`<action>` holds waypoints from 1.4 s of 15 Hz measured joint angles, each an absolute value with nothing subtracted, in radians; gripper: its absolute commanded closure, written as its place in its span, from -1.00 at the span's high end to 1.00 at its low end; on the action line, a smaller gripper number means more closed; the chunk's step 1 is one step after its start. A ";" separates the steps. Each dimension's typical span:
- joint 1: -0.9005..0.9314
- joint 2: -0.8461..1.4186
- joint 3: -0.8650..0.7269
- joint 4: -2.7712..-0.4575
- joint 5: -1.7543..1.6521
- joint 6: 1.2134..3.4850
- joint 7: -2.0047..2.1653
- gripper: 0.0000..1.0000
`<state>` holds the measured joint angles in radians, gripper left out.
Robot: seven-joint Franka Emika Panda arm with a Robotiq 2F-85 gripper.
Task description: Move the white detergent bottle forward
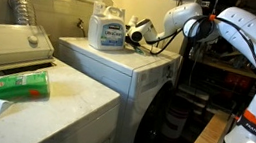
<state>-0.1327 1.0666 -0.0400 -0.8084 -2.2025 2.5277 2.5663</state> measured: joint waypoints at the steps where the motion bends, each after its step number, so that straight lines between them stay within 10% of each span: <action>1: -0.135 1.071 -0.040 -0.798 -2.187 2.542 2.550 0.91; 21: -0.235 0.607 0.170 -1.215 -1.163 2.524 1.213 1.00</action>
